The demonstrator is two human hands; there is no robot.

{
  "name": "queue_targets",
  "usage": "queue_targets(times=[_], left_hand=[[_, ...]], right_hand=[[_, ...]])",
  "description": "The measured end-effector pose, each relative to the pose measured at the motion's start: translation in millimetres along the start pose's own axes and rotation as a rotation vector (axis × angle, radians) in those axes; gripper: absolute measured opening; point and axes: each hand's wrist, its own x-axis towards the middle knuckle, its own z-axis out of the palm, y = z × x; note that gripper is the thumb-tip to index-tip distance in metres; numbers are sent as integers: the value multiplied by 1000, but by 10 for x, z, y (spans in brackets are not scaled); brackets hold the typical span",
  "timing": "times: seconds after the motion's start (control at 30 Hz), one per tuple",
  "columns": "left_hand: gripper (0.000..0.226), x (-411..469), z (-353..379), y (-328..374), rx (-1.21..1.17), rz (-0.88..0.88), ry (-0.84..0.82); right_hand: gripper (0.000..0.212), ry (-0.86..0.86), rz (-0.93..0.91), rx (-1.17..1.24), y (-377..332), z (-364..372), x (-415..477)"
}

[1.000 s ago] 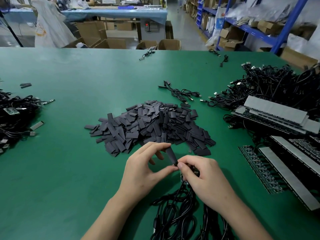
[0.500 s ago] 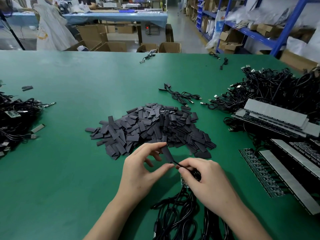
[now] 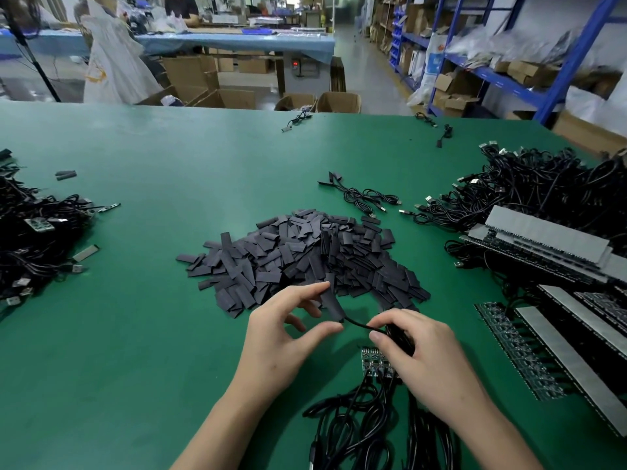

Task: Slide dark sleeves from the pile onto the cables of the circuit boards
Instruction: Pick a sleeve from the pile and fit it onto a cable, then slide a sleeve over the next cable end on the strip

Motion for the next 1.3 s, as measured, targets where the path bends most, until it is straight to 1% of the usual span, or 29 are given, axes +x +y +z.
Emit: queue_targets(times=[0.23,0.4,0.57,0.63,0.77,0.9,0.97,1.07,1.13,1.23,1.3], left_hand=[[51,3,-20,-16,-6,-20,-23],[47,3,-40,-15,-3,-16,-12],[46,18,-60,-18,-2,-30,50],[46,21,-69,-34,-13,-45,93],[45,29,-82,-66,-27,-92,164],[47,20,-65,-62,-63,-108,174],[52,17,-45,-65,-69,-125,147],[66,20,-7,-63,-47,-181,85],[68,10,11,-61,13,-171,16],[60,-18,40,-17,165,-85,-180],[66,-36,73,22,278,-21,-331]], right_hand=[[9,4,0,21,7,-1,6],[12,4,14,64,11,-5,7],[26,-16,53,90,54,-25,15],[24,-18,64,81,79,-42,23],[11,-25,64,122,85,-70,31],[4,-13,45,200,35,-74,26],[4,29,51,256,-4,-95,63],[7,81,46,291,-68,-174,231],[12,120,42,306,-103,-221,449],[10,188,46,311,-130,-253,946],[12,223,64,258,-144,-245,1348]])
